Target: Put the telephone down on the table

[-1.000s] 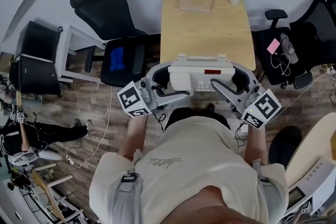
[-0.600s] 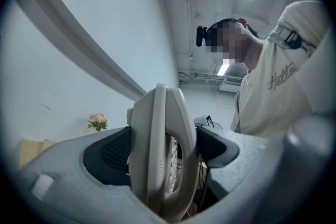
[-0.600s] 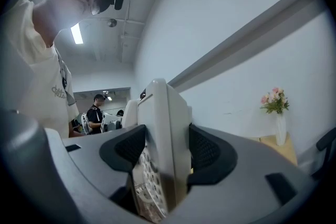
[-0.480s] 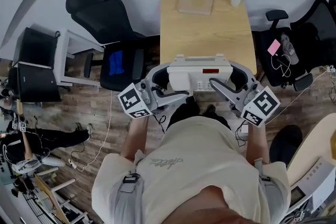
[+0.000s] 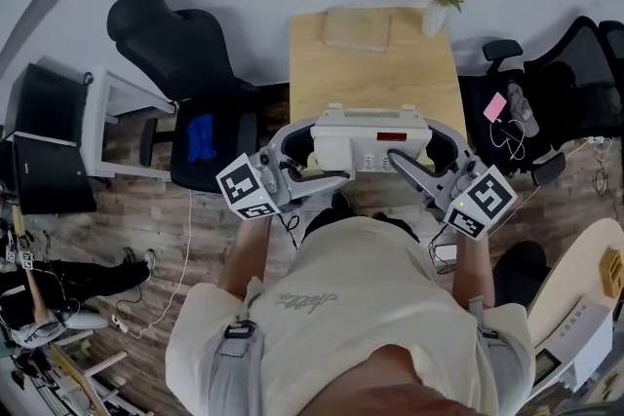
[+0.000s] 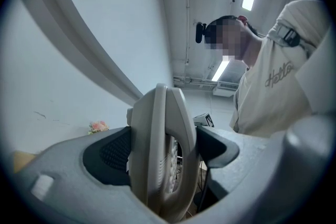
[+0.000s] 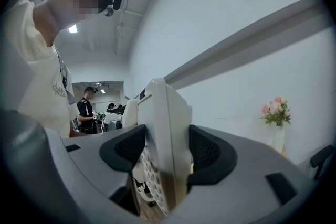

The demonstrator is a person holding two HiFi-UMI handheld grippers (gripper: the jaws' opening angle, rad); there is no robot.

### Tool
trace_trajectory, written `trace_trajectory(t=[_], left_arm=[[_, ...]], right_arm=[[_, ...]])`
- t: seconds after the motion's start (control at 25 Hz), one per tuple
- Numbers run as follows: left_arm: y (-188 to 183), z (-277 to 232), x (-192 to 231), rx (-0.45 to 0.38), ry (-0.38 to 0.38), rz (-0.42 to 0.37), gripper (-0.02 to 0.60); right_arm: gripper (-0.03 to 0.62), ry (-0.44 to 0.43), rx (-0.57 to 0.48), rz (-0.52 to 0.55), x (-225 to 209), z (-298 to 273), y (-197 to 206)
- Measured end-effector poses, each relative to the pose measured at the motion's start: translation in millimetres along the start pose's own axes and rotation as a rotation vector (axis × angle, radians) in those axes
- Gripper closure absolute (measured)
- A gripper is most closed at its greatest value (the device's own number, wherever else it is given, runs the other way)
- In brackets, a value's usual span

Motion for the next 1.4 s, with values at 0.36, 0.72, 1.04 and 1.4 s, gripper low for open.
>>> trace_trajectory(t=[0.36,0.72,1.04,1.4], left_arm=[[-21,28,42,0.005,0.026,0.01,0.193],[-25,49,73,-0.013,0.056,0.07,0.193],[-22,41,94,-0.011,0.038,0.097,0.193],[-33,8,121,0.044,-0.051,0.073,0.193]], right_arm=[[0.35,0.019,0.022,0.001,-7,-50,-1],[0.35,0.039,0.09,-0.026,-7,-82,2],[0.35,0.023,0.106,-0.061,-29,-91,15],[0.35,-0.04,0.056,-0.077,-84,-98,29]])
Point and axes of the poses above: the fingertips, and each gripper's own axes: z backward along the fingers, x to its left, y out of its underside, the point moved 9 cm from there along z, backward along the fingers, and after that the axes turned 15 degrees about z, right-handed, at the moved point
